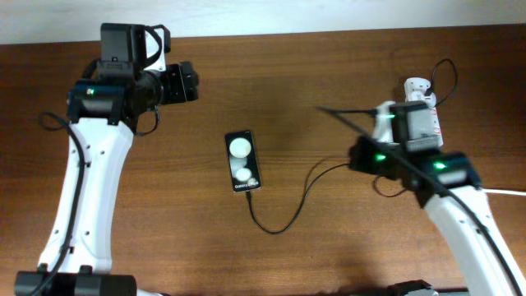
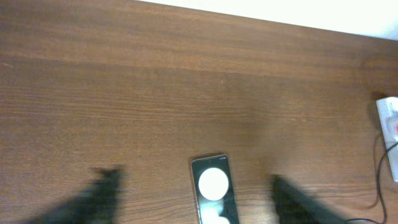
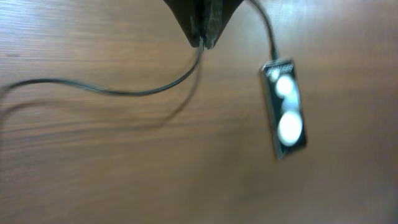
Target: Plug charger to phone and switch on socket
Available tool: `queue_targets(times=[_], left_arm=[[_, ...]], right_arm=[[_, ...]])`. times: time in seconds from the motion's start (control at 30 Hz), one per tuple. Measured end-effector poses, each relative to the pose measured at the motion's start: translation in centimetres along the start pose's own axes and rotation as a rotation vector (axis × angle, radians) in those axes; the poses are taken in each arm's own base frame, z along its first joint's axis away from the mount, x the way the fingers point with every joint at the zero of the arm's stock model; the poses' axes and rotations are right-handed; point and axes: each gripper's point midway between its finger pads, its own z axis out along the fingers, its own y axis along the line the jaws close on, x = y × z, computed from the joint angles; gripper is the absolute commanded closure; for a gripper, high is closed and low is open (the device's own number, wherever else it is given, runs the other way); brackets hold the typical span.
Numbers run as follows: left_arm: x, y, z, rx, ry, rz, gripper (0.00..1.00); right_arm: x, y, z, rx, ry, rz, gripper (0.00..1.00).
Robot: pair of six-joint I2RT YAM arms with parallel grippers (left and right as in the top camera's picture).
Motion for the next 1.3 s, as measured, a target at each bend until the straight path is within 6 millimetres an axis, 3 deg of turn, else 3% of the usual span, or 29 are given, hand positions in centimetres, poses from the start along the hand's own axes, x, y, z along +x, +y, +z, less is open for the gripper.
queue_targets(times=[0.2, 0.23, 0.3, 0.37, 0.4, 0.5, 0.67, 0.93, 1.13, 1.3], left_arm=[[1.0, 0.3, 0.5, -0.010, 0.045, -0.008, 0.01], [1.1, 0.3, 0.5, -0.010, 0.047, -0.009, 0.01], [1.1, 0.3, 0.5, -0.010, 0.048, -0.009, 0.01], [1.1, 0.3, 0.5, -0.010, 0.048, -0.009, 0.01], [1.1, 0.3, 0.5, -0.010, 0.048, -0.009, 0.01], [1.1, 0.3, 0.5, -0.010, 0.048, -0.009, 0.01], [1.1, 0.3, 0.5, -0.010, 0.049, -0.009, 0.01], [1.1, 0.3, 0.5, -0.010, 0.048, -0.009, 0.01], [1.1, 0.3, 0.5, -0.010, 0.048, -0.009, 0.01], [1.1, 0.3, 0.5, -0.010, 0.048, -0.009, 0.01]], right_arm=[[-6.1, -9.2, -7.7, 0.144, -0.155, 0.219, 0.96], [-7.8, -11.3, -8.6, 0.169, -0.189, 0.264, 0.96], [-9.7, -15.5, -8.1, 0.204, -0.172, 0.347, 0.96], [-11.4, -18.2, -7.0, 0.215, -0.151, 0.394, 0.96], [-12.3, -20.3, -5.5, 0.210, -0.118, 0.434, 0.96], [-14.2, -22.7, -2.7, 0.200, -0.111, 0.439, 0.96], [-16.7, -26.2, 1.9, 0.197, -0.154, 0.411, 0.96], [-16.9, -30.0, 7.8, 0.197, -0.152, 0.412, 0.96], [-16.6, -30.7, 10.5, 0.164, -0.138, 0.412, 0.96], [-16.5, -29.4, 12.7, 0.140, -0.115, 0.384, 0.96]])
